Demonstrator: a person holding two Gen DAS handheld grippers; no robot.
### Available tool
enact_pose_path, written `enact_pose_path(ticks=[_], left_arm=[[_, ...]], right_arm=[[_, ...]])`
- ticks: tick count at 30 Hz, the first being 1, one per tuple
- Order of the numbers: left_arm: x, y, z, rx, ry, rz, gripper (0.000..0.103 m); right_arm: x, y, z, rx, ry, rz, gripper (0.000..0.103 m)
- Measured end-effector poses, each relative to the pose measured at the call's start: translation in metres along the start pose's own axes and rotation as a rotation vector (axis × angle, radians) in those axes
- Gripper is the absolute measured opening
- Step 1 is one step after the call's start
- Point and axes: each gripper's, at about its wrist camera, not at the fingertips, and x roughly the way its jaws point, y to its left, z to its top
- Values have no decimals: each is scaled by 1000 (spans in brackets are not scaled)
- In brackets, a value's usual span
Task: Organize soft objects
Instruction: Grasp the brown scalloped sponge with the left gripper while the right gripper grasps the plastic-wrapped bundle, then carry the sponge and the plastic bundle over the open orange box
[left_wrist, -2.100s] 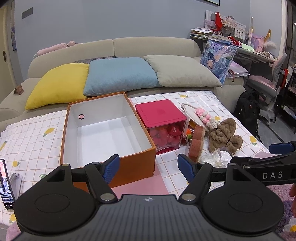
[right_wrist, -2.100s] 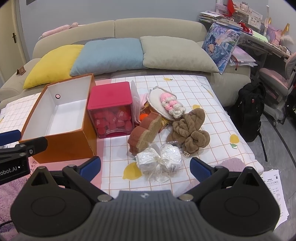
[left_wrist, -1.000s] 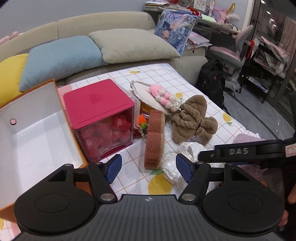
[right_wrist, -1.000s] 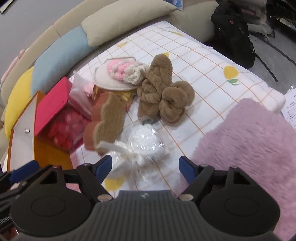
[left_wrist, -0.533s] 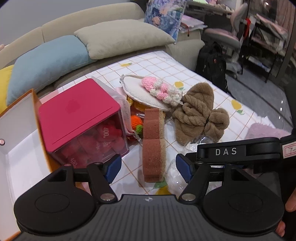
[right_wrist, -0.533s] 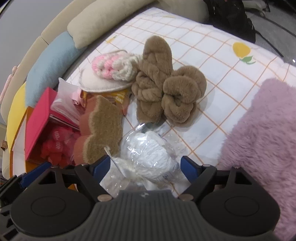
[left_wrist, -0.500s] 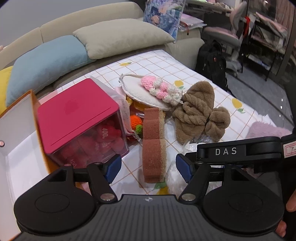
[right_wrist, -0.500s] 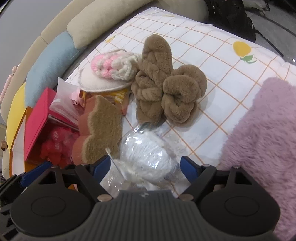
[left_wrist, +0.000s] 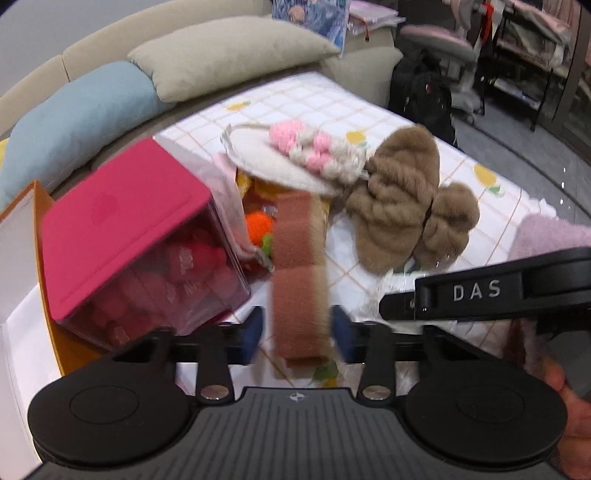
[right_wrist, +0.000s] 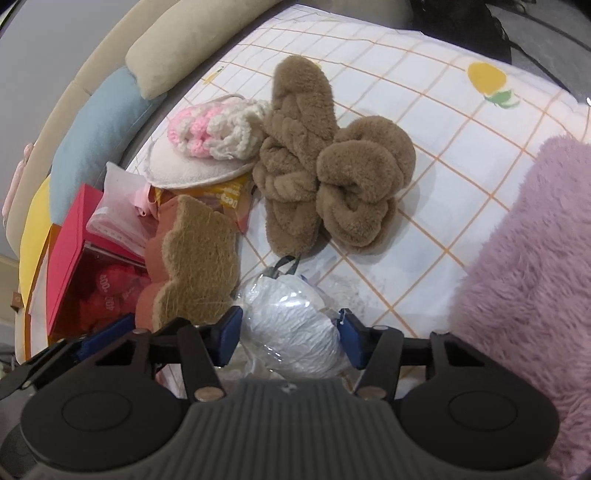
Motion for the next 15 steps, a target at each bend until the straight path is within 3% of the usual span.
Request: enact_pose_path(ticks=[3, 11, 15], left_arm=[[-1, 0, -2, -27, -9, -10, 36], [-24, -1, -9, -89, -58, -2, 35], [-49, 5, -18, -135, -94, -11, 35]], right_arm=[[0, 5, -1, -31, -9, -6, 53], [-10, 12, -3, -75, -47, -19, 52], [-28, 17, -7, -118, -106, -39, 52]])
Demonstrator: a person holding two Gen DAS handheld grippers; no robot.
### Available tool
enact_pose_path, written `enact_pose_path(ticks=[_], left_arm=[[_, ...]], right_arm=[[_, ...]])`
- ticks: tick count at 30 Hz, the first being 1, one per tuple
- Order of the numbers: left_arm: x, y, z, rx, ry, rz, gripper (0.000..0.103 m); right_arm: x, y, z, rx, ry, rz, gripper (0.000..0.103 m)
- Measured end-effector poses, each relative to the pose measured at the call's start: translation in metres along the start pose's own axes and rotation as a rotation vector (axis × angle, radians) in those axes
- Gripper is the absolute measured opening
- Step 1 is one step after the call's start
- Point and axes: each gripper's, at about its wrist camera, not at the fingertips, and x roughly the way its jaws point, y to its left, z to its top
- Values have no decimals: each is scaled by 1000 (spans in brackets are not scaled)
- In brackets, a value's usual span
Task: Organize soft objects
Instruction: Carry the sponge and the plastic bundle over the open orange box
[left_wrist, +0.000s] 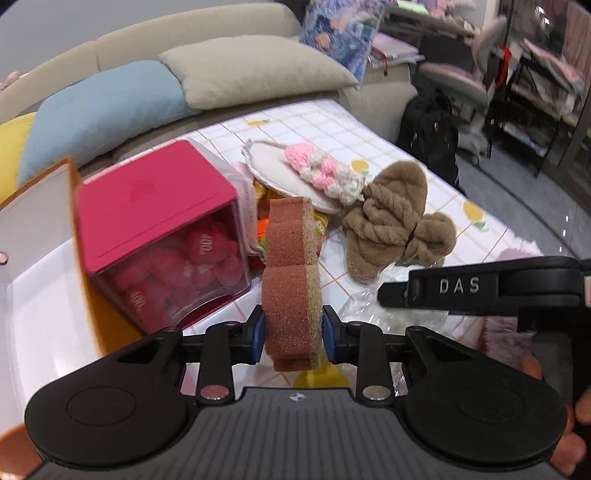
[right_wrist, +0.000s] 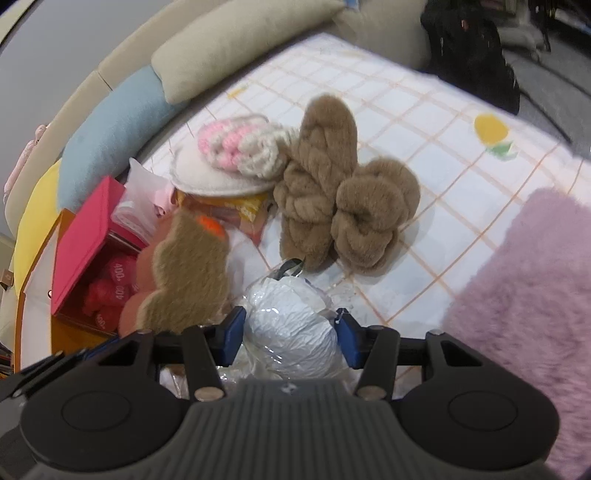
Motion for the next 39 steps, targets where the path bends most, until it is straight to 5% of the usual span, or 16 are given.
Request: enact_pose_path(ticks=[12, 22, 31, 39], left_arm=[[-96, 38, -4, -165, -191, -5, 34], [-134, 94, -3, -309, -245, 102, 34], [-132, 158, -12, -404, -103, 200, 35], [-95, 186, -20, -418, 87, 230, 35]], right_arm=[[-65, 32, -5, -214, -188, -21, 52], [-102, 126, -2, -551, -279, 199, 52], [-79, 236, -1, -814, -148, 367, 52], [-2, 315, -16, -995, 59, 265, 52]])
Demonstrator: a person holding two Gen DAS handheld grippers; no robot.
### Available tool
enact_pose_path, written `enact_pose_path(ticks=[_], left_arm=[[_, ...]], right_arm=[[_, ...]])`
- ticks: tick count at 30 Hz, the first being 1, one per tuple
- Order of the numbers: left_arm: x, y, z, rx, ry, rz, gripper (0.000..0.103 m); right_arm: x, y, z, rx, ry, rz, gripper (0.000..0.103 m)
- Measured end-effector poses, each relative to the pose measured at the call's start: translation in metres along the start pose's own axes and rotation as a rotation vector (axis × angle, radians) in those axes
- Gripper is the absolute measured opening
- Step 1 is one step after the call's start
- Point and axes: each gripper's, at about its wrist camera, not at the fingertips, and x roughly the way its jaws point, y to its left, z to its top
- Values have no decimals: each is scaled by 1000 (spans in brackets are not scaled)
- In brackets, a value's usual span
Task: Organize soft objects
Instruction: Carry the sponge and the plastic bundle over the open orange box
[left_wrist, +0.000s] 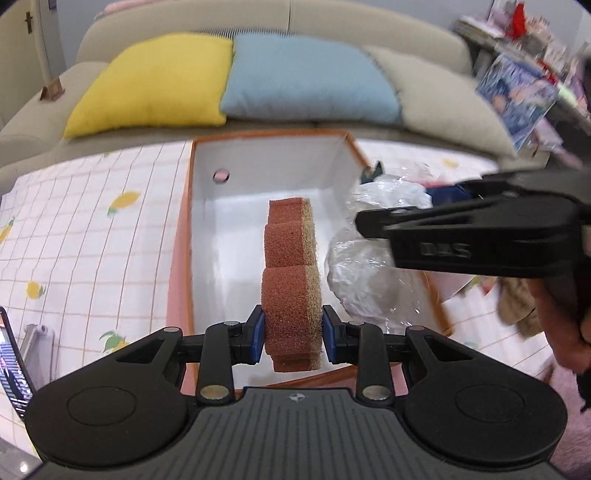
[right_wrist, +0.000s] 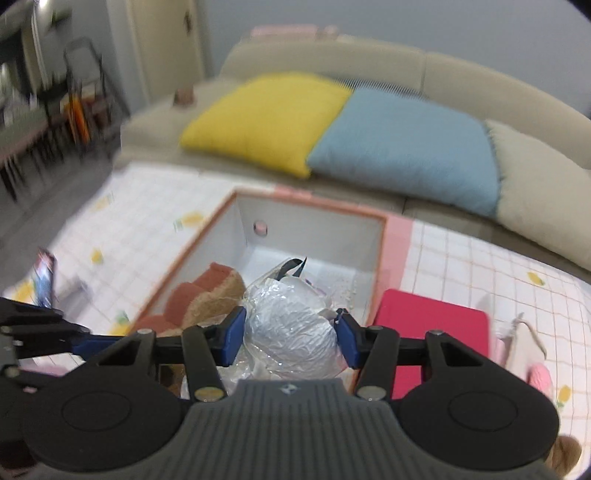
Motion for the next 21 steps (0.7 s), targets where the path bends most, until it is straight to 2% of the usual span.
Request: enact_pose_path(ticks=[2, 6, 13, 21], left_arm=[[6, 5, -2, 6, 23, 15, 35], [20, 6, -1, 42, 72, 50, 35], [36, 11, -2, 72, 144, 96, 35], [45, 14, 4, 65, 206, 91, 38]], right_arm=[[21, 3, 0, -22, 53, -7, 52], [56, 5, -5, -2, 179, 42, 52], [91, 13, -7, 26, 306, 94, 52], [101, 23, -12, 34, 358, 113, 52]])
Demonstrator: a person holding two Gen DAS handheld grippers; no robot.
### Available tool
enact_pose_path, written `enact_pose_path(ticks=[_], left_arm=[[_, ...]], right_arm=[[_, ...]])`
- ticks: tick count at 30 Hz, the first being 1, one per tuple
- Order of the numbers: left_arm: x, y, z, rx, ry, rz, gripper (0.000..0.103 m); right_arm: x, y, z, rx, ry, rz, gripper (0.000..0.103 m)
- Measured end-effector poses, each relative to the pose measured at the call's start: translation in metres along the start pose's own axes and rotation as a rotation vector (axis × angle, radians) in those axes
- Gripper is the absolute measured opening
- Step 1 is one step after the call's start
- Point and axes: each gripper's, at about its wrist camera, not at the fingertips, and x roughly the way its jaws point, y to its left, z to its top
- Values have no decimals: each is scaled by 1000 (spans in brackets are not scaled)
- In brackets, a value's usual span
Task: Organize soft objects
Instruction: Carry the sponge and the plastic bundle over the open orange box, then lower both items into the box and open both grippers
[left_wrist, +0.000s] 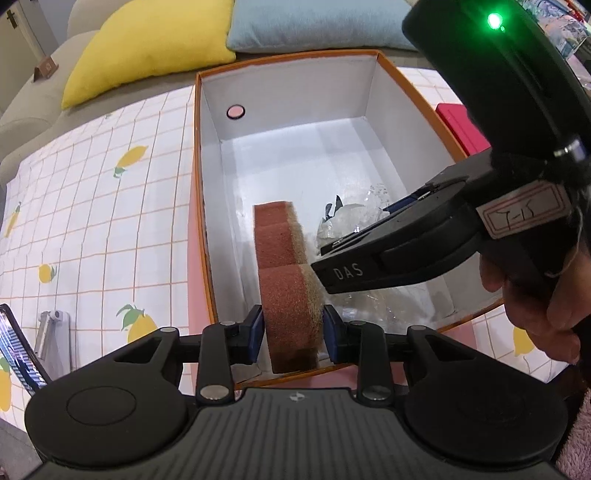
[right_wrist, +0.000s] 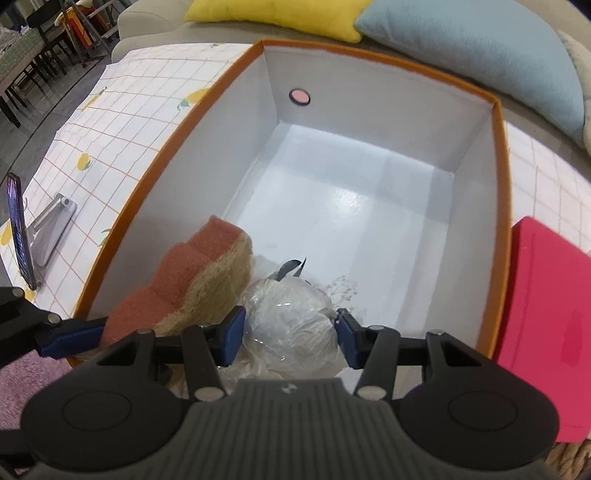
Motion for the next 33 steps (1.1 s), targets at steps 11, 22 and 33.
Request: enact_pose_path(ticks=[11, 22, 33], left_arm=[[-2, 1, -3, -24, 5, -19, 72], [-21, -1, -10, -57, -48, -34, 77], [-51, -8, -14, -62, -133, -27, 78]], right_arm=[[9, 4, 2, -6, 14, -7, 55], [-12, 2, 2, -28, -2, -51, 68], [-59, 1, -4, -81, -113, -140, 75]])
